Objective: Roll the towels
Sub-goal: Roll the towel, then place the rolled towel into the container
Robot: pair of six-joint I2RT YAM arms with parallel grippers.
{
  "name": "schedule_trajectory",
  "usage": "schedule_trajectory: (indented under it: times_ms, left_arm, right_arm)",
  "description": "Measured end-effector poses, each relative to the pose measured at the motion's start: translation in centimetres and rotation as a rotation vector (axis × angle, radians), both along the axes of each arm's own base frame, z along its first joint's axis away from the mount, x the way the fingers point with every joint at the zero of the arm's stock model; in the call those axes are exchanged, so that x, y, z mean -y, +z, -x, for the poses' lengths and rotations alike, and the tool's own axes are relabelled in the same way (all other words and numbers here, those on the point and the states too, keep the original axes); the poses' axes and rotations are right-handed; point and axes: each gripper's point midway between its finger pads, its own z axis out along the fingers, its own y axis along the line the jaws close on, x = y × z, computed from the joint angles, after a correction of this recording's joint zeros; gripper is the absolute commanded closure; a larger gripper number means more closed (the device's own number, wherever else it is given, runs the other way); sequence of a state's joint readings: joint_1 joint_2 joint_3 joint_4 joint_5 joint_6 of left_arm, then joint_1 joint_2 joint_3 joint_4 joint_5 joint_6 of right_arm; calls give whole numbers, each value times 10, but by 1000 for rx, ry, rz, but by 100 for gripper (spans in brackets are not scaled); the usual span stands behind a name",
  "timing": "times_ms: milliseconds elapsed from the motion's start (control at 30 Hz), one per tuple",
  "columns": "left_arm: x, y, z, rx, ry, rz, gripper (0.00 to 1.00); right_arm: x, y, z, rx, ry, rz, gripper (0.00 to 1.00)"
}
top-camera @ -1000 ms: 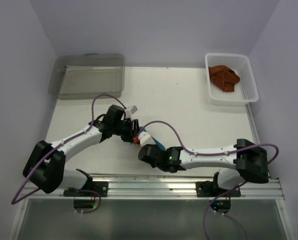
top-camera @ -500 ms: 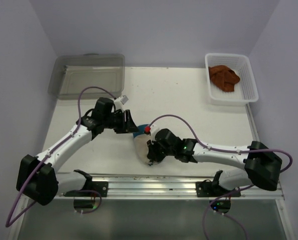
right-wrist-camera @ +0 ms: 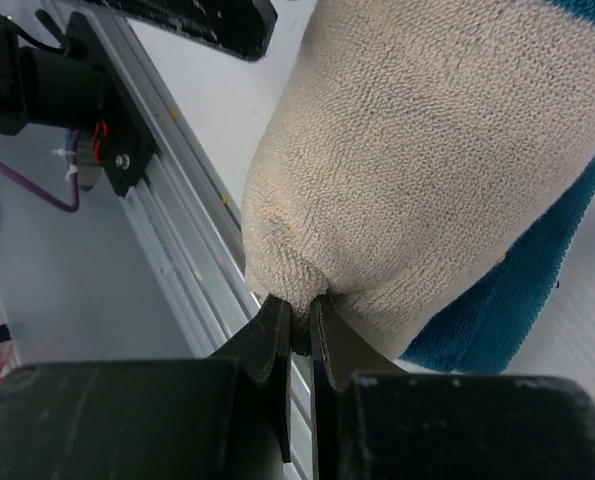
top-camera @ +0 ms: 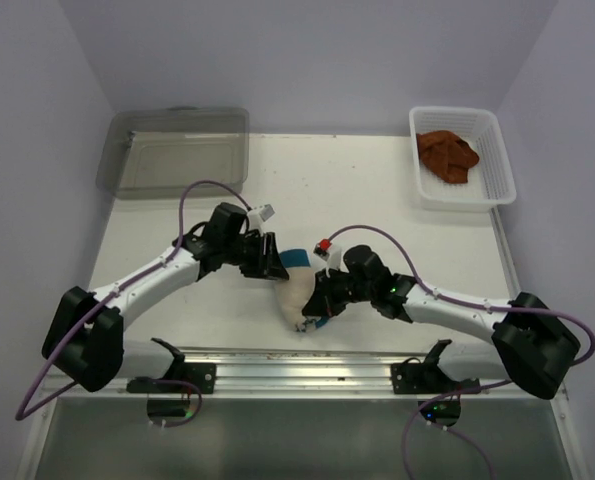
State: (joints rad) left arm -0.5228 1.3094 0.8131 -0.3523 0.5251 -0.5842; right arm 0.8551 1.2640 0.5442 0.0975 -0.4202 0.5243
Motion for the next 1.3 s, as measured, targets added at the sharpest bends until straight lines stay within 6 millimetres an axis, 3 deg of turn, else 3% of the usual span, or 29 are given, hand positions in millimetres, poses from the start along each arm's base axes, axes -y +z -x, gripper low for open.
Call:
schedule_trajectory:
  times_ms: [300, 667, 967, 1067, 1300]
  left_arm:
    - [22, -19, 8, -37, -69, -2, 57]
    - [49, -31, 2, -57, -113, 15, 58]
    - [60, -36, -2, -70, -112, 7, 58]
    - [63, -36, -5, -68, -103, -1, 58]
    - [68, -37, -14, -82, -75, -21, 58]
  right_arm:
    - [16, 1, -4, -100, -9, -80, 100]
    - [34, -7, -8, -173, -46, -113, 100]
    - [50, -17, -7, -189, -94, -35, 48]
    - [60, -7, -11, -141, -133, 6, 45]
    - [77, 46, -35, 38, -249, 59, 46]
